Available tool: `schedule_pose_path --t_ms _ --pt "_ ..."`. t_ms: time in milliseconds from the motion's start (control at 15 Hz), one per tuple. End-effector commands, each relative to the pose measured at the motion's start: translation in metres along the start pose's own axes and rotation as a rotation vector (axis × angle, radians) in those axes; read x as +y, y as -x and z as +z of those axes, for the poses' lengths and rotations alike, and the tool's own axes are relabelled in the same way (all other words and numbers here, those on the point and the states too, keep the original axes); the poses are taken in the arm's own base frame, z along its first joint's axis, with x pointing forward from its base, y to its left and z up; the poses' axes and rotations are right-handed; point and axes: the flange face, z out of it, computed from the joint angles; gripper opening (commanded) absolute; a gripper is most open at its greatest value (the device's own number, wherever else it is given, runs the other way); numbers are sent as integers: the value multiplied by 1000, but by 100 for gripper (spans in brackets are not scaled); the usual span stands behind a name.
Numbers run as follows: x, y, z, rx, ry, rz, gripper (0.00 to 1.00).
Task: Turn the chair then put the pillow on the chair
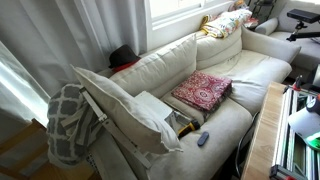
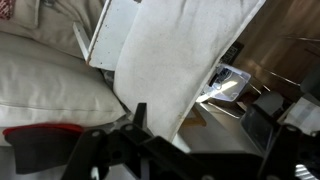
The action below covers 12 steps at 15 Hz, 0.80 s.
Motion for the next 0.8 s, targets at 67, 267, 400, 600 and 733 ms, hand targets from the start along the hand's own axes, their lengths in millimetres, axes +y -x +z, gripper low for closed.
schedule_pose_path --t_ms 67,267,400,600,733 --pt "-1 26 -52 62 57 -43 100" --pt "-4 34 -78 129 59 -49 100" --pt "-5 21 -77 129 47 -36 100" --pt "-6 26 -83 139 48 -37 100" --pt "-5 27 -80 134 47 -36 100"
